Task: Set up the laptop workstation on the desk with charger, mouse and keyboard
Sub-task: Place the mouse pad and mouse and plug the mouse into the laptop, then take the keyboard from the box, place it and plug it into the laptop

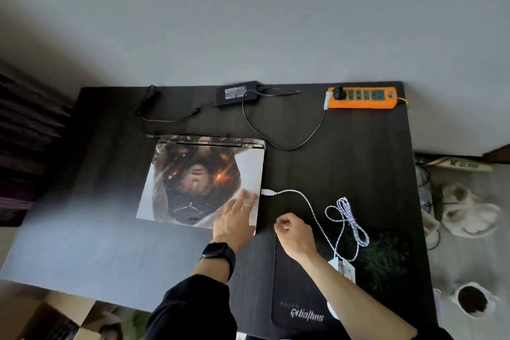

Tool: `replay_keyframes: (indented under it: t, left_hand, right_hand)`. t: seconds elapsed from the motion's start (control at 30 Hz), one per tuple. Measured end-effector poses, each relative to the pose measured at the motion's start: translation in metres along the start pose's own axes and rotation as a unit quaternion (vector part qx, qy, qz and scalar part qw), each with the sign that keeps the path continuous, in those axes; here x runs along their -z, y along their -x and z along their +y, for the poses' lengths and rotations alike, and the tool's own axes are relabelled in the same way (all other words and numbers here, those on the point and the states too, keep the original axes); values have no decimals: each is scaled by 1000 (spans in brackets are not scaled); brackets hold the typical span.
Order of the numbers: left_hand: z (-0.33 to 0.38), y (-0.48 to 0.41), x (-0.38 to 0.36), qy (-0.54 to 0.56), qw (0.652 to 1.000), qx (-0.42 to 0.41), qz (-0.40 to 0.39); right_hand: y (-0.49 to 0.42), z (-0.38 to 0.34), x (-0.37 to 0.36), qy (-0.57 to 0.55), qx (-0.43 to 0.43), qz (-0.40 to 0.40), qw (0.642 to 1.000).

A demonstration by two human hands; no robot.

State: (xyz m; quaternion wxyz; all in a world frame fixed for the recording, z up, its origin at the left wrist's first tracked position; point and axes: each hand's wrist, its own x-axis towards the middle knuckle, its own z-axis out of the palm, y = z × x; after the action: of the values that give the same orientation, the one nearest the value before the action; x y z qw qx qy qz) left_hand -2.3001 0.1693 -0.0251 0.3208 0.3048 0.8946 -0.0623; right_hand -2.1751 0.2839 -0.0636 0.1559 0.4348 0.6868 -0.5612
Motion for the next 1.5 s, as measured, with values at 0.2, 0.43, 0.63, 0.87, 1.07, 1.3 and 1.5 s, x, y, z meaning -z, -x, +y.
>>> replay_keyframes:
  t: [0.2, 0.43, 0.63, 0.87, 1.07, 1.3, 1.5]
  left_hand:
    - [-32, 103, -59, 122, 991, 60, -11]
    - [-125, 217, -120, 295, 934, 185, 83]
    - [-204, 326, -190, 391, 868, 255, 172]
    - [-289, 464, -267, 453, 777, 371, 230]
    - [-344, 521, -304, 515, 678, 447, 273]
    - [-417, 513, -313, 560, 640, 457, 260]
    - [-524, 502, -303, 561, 635, 488, 210]
  right_hand:
    - [59, 10, -26, 82, 62, -41, 994]
    - [139, -11, -123, 204, 194, -107, 954]
    - [219, -7, -236, 309, 288, -165, 891]
    - [301, -1, -366, 391, 370, -279, 795]
    - [333, -18, -446, 428, 374, -350, 745]
    - [304, -50, -530, 465, 349, -370, 725]
    - [253, -97, -627, 486, 306, -383, 723]
